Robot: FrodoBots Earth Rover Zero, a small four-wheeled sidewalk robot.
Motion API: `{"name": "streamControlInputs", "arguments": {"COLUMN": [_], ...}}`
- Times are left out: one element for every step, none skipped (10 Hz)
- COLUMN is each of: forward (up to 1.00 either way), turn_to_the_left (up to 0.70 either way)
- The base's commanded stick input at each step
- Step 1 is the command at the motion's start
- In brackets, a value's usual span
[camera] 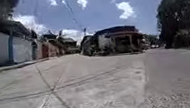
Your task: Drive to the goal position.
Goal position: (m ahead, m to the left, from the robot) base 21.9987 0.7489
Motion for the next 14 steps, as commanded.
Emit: {"name": "streamControlInputs", "arguments": {"forward": [1.00, 1.00, 1.00, 1.00, 1.00, 1.00, 1.00, 1.00, 1.00, 1.00, 1.00, 1.00, 1.00, 1.00], "turn_to_the_left": [-0.01, 0.00, -0.01, -0.02, -0.01, 0.00, 0.00, 0.00, 0.00, 0.00, 0.00, 0.00, 0.00, 0.00]}}
